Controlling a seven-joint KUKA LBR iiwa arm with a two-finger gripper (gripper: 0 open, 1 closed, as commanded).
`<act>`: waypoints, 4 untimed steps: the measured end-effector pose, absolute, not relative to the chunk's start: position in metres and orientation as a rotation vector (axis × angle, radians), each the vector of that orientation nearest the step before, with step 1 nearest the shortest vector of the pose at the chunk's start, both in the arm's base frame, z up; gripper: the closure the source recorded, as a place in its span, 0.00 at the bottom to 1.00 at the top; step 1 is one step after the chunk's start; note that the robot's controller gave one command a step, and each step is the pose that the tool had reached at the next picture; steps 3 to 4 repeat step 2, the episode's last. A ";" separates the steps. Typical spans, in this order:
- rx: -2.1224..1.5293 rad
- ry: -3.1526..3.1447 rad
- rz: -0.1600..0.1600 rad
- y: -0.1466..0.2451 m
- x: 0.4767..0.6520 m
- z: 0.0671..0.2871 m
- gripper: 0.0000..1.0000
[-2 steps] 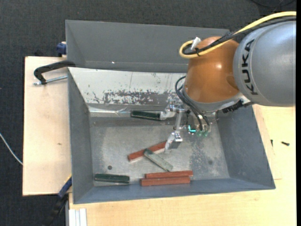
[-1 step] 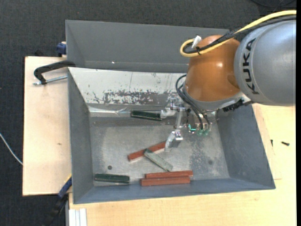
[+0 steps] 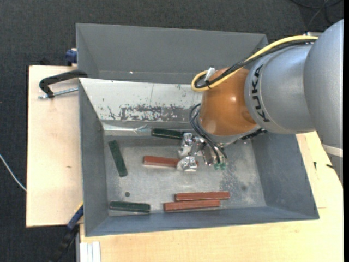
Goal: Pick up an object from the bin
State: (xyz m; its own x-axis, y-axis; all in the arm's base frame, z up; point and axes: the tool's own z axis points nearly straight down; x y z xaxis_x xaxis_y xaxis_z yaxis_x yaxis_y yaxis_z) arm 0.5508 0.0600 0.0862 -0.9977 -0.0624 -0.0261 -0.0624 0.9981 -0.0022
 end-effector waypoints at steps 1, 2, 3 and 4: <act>-0.097 3.114 -0.002 0.060 0.551 0.086 1.00; -0.120 3.132 0.002 0.073 0.551 0.225 1.00; -0.120 3.132 0.002 0.073 0.551 0.225 1.00; -0.120 3.132 0.002 0.073 0.551 0.225 1.00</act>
Offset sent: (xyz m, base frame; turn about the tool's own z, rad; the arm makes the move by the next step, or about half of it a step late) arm -0.0013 0.0120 0.1367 -0.0146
